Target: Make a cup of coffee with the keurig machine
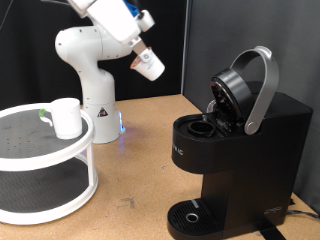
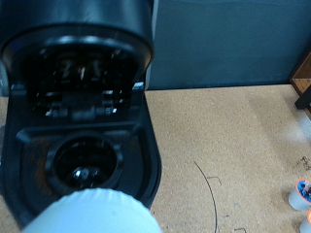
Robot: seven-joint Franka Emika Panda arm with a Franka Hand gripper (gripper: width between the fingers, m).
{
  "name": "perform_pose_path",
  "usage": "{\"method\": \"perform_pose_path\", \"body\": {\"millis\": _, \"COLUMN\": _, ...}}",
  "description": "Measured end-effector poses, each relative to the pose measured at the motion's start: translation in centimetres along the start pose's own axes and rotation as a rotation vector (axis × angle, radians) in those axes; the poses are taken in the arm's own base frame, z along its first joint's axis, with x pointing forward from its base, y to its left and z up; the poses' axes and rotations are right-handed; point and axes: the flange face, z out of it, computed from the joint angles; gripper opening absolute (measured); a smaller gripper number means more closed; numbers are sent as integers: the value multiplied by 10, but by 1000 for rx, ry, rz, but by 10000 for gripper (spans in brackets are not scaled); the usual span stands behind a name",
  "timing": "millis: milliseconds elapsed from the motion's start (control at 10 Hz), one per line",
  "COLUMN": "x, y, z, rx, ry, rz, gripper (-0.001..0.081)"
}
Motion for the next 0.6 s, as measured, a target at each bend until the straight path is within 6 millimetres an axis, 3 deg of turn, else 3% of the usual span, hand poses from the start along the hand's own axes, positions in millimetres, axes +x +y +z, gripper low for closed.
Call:
{"method": "perform_pose_path", "body": {"millis": 200, "x": 16, "y": 2, "z": 7, "rx": 34, "ry": -38, "rz": 9, "gripper": 431}}
{"method": "perform_pose_path", "body": {"millis": 600, "x": 23, "y": -10, "z": 17, "rx": 78, "ry": -29, "rz": 4, "gripper": 431}}
